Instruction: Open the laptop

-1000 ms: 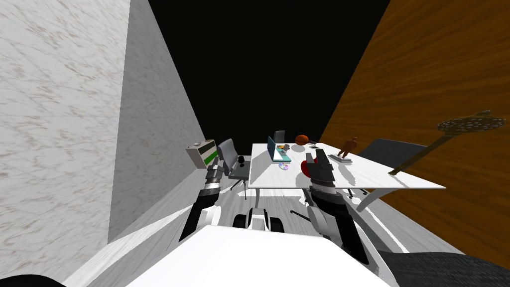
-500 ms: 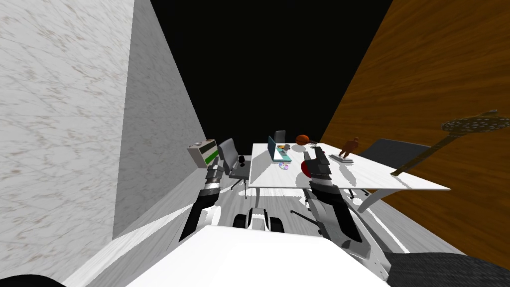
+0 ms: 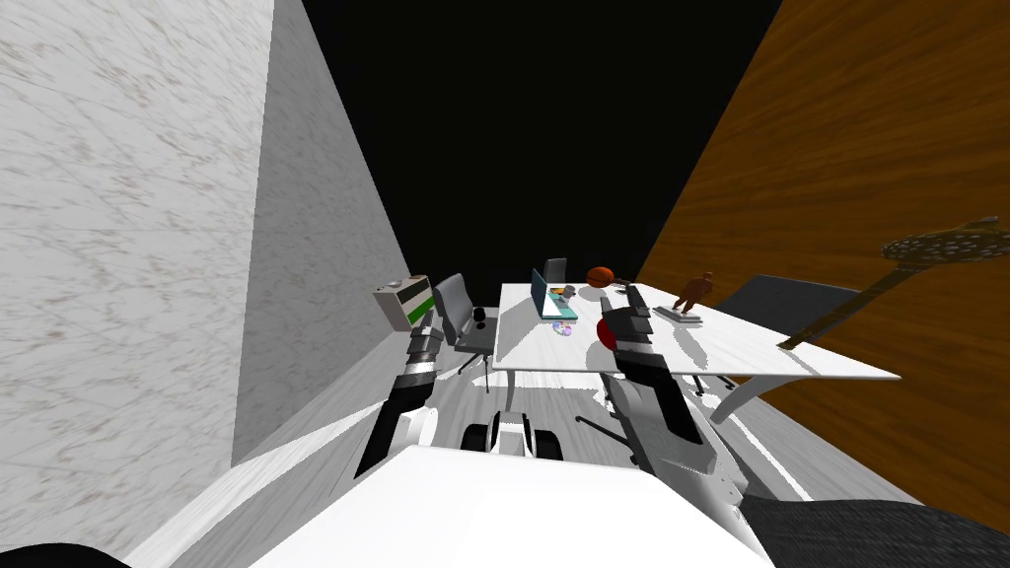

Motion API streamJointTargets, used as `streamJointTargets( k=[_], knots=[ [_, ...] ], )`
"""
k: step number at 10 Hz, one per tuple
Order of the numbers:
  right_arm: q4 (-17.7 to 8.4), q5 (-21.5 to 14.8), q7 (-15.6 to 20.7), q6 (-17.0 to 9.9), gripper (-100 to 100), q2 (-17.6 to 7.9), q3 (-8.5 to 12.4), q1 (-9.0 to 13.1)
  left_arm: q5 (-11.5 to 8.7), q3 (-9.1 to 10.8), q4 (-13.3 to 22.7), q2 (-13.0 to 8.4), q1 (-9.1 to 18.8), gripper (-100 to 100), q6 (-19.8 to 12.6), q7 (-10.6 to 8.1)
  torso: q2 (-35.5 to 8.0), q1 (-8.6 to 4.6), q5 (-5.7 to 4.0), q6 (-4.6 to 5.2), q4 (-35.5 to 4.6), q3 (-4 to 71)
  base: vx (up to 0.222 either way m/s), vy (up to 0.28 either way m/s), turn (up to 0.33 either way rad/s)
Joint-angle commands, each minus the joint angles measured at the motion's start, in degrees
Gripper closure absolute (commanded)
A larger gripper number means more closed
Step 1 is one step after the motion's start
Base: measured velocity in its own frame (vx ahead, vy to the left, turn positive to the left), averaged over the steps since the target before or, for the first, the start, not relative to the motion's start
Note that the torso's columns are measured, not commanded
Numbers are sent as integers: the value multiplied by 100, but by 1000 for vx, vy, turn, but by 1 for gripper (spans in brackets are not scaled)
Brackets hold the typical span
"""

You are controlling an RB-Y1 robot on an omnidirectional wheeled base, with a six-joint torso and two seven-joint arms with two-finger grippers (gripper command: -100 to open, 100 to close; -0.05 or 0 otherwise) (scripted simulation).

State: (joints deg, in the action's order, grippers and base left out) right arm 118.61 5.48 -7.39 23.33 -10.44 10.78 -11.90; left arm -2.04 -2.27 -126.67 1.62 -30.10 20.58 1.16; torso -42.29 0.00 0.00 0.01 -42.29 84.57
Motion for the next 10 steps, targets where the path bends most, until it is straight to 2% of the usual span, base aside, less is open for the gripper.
streamJointTargets(
  k=[1,2,3,4,6,7,8,9,10],
  knots=[
    [-392,308,-431,-279,-100,-75,238,478,0,0,0,0,0,0,0,0,1,-1,0,-2,0,0,-16,-8,40],
    [-420,308,-510,-279,-100,-75,238,484,0,0,0,0,0,0,0,0,0,-2,-1,-1,0,0,-11,-6,11],
    [-639,460,-737,-405,-100,-102,357,717,0,0,0,0,0,0,0,0,0,0,-1,0,0,0,-11,-4,15],
    [-639,460,-751,-405,-100,-102,357,718,0,0,0,0,0,0,0,0,1,1,0,-1,0,1,-9,-3,13],
    [-1054,777,-1164,-669,-100,-141,603,1107,0,0,0,0,0,0,0,0,2,0,0,-1,0,1,-13,-3,27],
    [-1107,777,-1255,-669,-100,-141,603,1207,0,0,0,0,0,0,0,0,1,0,0,-2,0,0,-12,-5,17],
    [-1354,940,-1452,-807,-100,-154,731,1441,0,0,0,0,0,0,0,0,0,0,0,0,0,0,-13,-3,23],
    [-1354,940,-1516,-807,-100,-154,731,1461,0,0,0,0,0,0,0,0,0,0,0,-1,0,0,-9,-4,13],
    [-1610,1107,-1736,-948,-100,-164,860,1692,0,0,0,0,0,0,0,0,1,0,0,-1,0,0,-13,-5,25]
  ],
)
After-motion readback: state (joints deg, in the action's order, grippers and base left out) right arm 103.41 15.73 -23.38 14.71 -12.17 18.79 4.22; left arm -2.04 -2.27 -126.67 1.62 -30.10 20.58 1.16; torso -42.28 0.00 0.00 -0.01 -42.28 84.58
